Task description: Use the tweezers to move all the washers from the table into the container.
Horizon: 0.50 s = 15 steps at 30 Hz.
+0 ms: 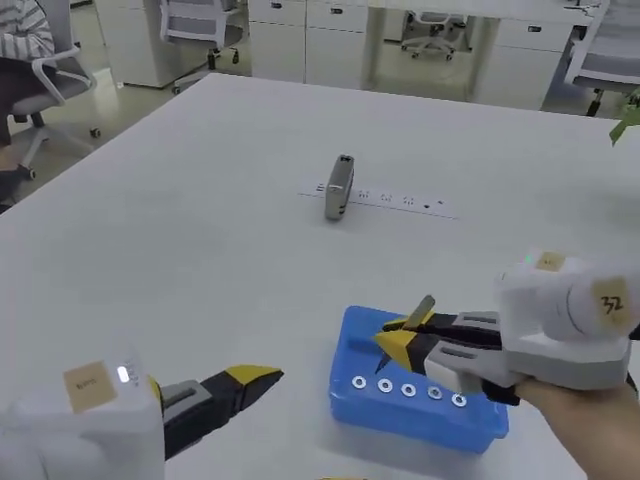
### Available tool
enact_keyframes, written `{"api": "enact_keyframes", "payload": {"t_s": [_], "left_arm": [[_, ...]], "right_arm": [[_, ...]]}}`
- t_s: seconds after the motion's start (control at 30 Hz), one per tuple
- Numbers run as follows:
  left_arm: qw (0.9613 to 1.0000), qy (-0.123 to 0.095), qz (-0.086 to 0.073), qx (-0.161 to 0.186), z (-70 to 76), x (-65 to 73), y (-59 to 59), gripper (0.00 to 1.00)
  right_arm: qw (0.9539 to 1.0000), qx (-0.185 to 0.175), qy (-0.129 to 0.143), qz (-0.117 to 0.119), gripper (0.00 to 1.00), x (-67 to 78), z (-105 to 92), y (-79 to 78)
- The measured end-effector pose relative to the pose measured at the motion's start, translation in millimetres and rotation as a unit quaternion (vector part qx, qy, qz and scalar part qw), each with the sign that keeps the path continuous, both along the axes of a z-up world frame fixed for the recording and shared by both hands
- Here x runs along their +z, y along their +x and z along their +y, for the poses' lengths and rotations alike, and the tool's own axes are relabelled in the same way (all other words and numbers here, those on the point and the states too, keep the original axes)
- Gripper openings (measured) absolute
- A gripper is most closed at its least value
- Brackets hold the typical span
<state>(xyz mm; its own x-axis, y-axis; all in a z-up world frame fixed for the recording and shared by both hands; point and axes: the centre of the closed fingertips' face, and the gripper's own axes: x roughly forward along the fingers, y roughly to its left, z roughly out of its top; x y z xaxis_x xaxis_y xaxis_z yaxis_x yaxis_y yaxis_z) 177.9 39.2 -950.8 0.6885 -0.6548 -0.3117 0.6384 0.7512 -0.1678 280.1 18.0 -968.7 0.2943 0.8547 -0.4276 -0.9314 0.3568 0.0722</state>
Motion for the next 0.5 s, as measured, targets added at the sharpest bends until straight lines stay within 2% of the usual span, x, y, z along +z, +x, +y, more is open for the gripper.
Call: {"api": "enact_keyframes", "payload": {"t_s": [0.27, 0.37, 0.5], "left_arm": [[0.9998, 0.005, 0.003, -0.021, -6.7, 0.6, -4.2, 0.57], [0.9992, 0.016, 0.001, -0.036, -11.7, 1.6, -7.2, 0.52], [0.9965, 0.048, 0.000, -0.069, -20.0, -0.2, -11.4, 0.44]], "right_arm": [[0.9998, -0.004, 0.015, -0.016, 0.04, 18.0, -13.6, -17.1], [0.9997, -0.001, 0.016, -0.016, 0.04, 20.4, -18.3, -23.7], [0.9998, 0.007, 0.014, -0.014, 0.04, 20.3, -26.9, -35.5]]}}
